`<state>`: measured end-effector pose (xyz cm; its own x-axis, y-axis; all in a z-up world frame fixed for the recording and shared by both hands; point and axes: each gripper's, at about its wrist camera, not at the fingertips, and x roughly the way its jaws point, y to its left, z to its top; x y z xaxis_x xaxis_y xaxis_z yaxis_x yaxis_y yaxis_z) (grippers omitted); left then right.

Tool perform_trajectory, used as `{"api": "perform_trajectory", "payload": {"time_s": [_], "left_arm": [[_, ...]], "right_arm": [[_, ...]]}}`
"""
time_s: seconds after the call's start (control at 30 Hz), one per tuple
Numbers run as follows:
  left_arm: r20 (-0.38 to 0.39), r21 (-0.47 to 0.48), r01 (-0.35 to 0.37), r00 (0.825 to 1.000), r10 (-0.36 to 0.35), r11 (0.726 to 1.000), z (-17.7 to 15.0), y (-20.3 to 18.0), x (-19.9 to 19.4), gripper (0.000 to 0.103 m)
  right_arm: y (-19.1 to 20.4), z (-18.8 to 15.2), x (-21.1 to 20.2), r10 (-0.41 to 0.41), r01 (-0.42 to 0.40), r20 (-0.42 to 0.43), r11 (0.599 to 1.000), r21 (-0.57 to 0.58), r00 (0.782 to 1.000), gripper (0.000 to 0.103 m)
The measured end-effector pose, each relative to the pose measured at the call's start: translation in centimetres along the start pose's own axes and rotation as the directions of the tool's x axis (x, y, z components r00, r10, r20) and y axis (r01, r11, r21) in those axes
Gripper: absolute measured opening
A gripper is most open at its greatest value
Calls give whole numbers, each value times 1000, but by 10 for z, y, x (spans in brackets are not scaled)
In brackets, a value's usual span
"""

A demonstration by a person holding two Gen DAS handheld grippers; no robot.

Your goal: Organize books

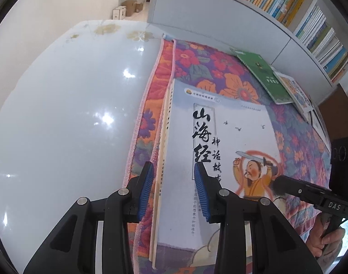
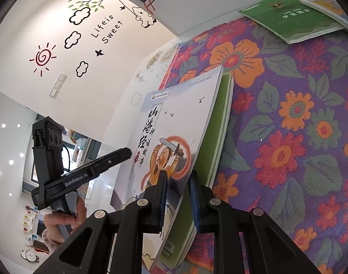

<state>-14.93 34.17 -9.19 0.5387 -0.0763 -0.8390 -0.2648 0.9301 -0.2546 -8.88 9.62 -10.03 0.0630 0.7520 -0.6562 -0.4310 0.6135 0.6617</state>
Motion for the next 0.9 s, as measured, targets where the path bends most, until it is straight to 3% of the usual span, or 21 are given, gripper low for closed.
{"api": "perform_trajectory", "payload": {"time_s": [0.27,0.53,0.73,0.9], "left_arm": [[26,-7,15,1000,-14,1000,5,-20,-10,34],[28,21,51,998,-51,999,6,-72,-6,34],[32,56,72,997,-74,996,15,-132,7,34],[64,26,123,990,-124,992,24,-188,27,35]], "right_arm": [[-9,-1,-18,16,-17,8,999,30,1000,19],[-23,3,-61,25,-27,56,999,36,998,19],[-65,12,-107,-11,2,102,996,90,995,19],[-124,33,-160,-29,-10,184,978,209,982,19]]}}
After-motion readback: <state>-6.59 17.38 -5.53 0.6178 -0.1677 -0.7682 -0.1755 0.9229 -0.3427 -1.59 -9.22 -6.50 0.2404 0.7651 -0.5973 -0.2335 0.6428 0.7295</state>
